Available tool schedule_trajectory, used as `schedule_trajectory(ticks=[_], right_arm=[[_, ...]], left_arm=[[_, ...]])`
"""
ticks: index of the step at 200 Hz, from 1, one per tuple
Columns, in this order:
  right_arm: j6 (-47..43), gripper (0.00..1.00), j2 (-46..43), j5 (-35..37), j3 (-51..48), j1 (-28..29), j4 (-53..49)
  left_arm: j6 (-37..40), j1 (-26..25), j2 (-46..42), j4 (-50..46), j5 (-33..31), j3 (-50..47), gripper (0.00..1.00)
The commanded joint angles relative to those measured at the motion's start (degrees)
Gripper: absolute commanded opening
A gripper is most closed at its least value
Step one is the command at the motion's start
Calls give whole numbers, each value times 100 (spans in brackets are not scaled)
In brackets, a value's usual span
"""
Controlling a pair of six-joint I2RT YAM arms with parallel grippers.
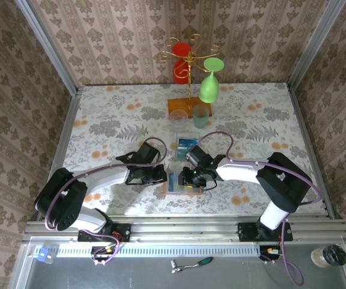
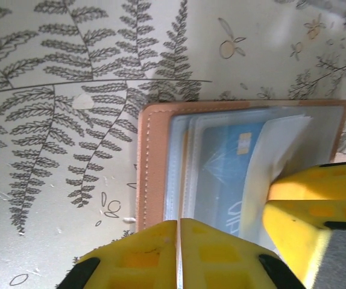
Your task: Take the credit cards out of the card holder
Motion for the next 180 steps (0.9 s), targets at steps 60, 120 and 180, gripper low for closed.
schedule_trajectory(ticks=[60,120,180], right_arm=[[26,28,-120,-232,-374,-141,485],[91,28,-118,-328,-512,-201,712],[123,27,-112,-367,-537,-206,775]], left_arm=[[-332,-153,48,551,215,131,23],[-409,-226,254,758,250,88,25],[-583,-301,518,1324,503,35,26]])
